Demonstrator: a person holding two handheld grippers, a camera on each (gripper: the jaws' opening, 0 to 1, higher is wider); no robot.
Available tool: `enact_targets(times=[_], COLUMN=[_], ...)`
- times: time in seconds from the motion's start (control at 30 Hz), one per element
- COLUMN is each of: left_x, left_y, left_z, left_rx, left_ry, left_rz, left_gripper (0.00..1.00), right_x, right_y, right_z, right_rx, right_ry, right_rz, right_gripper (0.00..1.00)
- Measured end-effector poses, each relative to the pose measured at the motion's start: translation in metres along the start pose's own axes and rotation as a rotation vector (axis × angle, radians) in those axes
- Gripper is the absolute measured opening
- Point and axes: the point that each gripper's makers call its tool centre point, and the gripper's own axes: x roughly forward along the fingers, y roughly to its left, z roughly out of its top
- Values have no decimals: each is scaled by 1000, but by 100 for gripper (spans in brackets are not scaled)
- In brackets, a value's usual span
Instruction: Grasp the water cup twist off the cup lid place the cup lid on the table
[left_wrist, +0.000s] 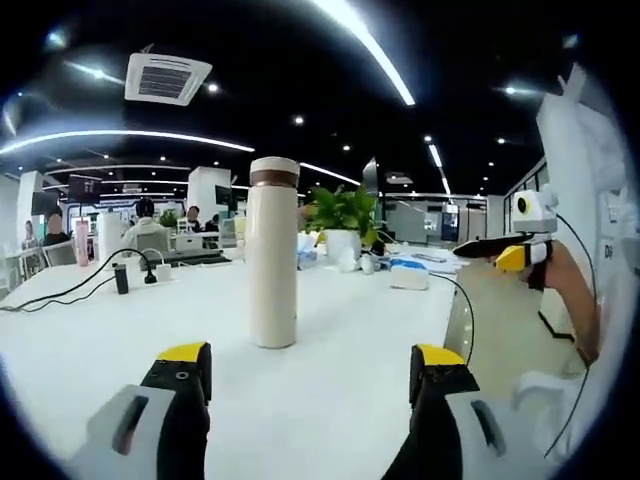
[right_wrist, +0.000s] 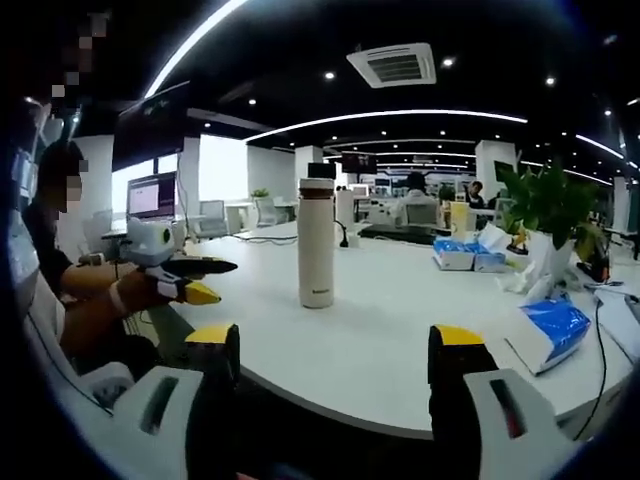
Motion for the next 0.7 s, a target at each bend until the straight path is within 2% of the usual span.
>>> enact_targets(times=[0.27, 0.37, 0.5, 0.7], left_x=[15, 20, 26, 40], left_y=[4, 9, 16, 23], left_z=[1, 1, 4, 3], left_rx=[5, 2, 2, -1], left_ry=[-16, -13, -42, -42], left_rz=[-19, -19, -14, -18], left_gripper=[84, 84, 87, 87], right_x=[2, 5, 7, 10], right_y=[-2, 1, -1, 1], right_z=[-3, -6, -7, -9], right_rx=[5, 21, 12, 16], right_ry=[6, 16, 18, 25], right_rz=[-1, 15, 9, 21], right_gripper=[78, 78, 78, 79])
